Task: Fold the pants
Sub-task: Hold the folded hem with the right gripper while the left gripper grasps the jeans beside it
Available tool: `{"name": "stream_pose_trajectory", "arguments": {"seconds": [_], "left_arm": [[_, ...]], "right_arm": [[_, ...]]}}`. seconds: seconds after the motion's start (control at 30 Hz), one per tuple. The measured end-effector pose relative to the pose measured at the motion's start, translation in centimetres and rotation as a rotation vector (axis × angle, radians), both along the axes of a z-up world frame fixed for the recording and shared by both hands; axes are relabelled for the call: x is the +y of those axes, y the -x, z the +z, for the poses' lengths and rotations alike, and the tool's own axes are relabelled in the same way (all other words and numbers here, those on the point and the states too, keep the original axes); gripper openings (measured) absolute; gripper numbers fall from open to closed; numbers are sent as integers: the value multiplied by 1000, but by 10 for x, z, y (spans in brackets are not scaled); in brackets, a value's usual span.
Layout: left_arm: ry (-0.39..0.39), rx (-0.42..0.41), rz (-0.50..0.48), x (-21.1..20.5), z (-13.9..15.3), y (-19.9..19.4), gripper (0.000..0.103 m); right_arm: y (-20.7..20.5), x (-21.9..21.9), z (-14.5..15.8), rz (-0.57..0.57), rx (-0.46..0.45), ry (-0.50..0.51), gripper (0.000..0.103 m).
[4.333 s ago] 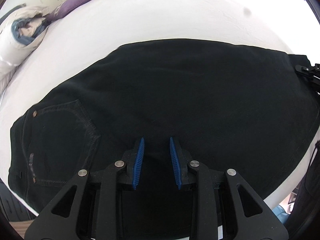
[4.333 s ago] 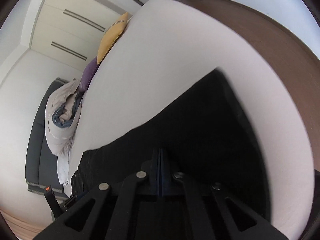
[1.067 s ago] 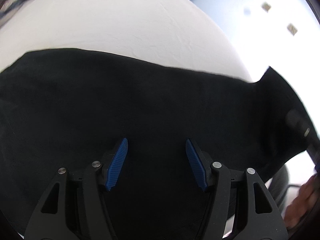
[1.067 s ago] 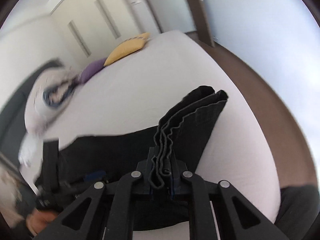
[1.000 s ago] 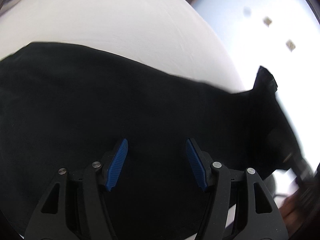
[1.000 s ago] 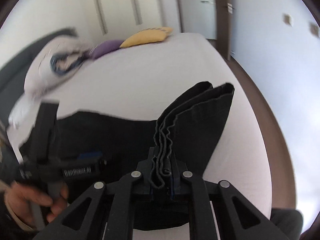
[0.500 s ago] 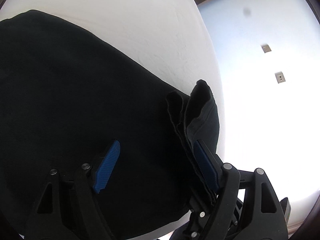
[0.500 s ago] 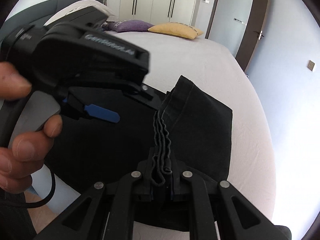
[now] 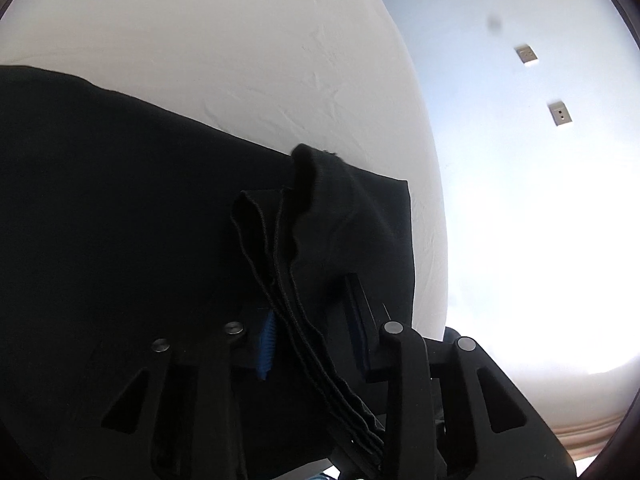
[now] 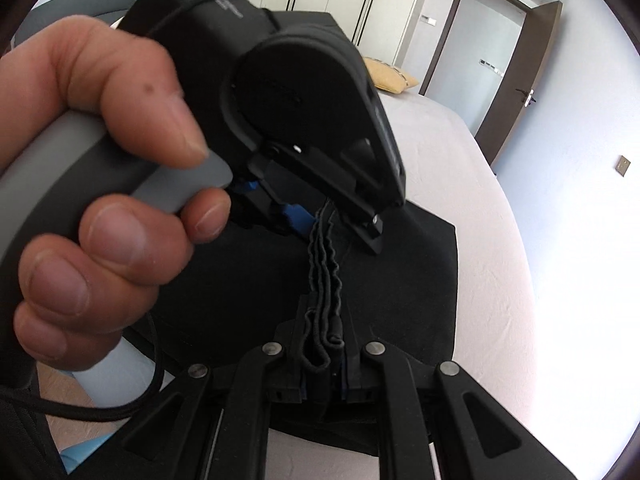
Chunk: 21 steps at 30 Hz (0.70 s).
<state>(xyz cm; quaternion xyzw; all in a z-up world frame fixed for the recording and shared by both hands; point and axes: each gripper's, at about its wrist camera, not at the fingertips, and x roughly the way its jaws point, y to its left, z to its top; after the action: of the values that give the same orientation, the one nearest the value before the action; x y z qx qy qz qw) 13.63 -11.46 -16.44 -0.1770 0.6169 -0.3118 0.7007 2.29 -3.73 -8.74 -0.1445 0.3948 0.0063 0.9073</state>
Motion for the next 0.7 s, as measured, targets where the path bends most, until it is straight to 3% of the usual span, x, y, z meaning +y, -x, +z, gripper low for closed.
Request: {"name": "stream_pose_trajectory", "arguments": {"seconds": [0.17,0.4,0.7], "left_arm": [[-2,-40,-25,19,6,-1,13],[-50,-75,-44,68,7,-17,13],[-105,-66,3,148,2,-51,12]], "right_arm": [[4,8,9,43,-7,2,12],[-4,51,3,150,8,-5,12],[-23,95,-15,247,71,-50,12]]}}
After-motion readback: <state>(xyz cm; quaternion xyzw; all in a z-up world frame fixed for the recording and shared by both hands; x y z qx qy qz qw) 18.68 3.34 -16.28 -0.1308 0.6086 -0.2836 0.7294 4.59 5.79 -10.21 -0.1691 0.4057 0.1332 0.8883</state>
